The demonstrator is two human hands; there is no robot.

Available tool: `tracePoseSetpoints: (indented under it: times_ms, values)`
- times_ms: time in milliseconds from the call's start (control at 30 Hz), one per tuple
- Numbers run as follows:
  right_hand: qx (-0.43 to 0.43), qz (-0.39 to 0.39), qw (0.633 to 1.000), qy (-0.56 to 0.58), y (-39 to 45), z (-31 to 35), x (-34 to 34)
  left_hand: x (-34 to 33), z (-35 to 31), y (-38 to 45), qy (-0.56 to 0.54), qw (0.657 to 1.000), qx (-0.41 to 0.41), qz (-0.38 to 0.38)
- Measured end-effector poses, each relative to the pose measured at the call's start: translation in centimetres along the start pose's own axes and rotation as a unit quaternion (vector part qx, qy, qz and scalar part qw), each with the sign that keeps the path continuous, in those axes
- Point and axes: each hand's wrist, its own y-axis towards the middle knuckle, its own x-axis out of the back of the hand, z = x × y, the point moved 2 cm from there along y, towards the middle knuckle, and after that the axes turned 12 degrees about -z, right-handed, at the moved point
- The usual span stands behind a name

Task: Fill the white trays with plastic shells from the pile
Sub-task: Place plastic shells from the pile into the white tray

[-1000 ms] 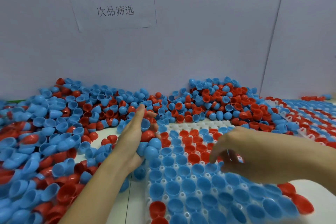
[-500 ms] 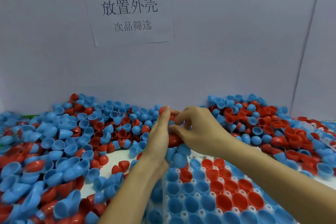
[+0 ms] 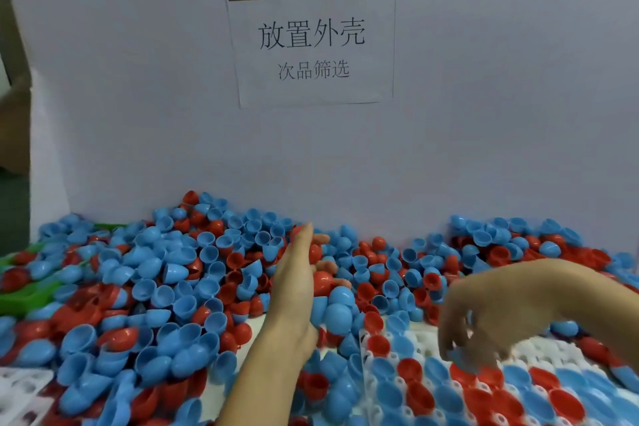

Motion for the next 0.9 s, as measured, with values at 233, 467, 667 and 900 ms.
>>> tracePoseSetpoints:
  times_ms: [233,467,667,900]
  values:
    - [0.124,-0.320,0.886,0.313,4.9,5.5,5.2,2.1,-1.1,0.6,-0.030,0.997,0.029,-0.064]
    - [0.122,-0.350,0.881,0.293,6.8,6.4,4.8,1.9,-0.3,0.8,-0.045,0.997,0.069,-0.010]
    - [0.163,-0.350,0.862,0.329,4.9,4.6,2.9,0.4,0.4,0.6,-0.019,0.988,0.103,0.112]
    - [0.219,-0.383,0.858,0.264,4.1,5.3,2.3,-1.5,0.5,-0.1,0.113,0.986,0.062,0.110]
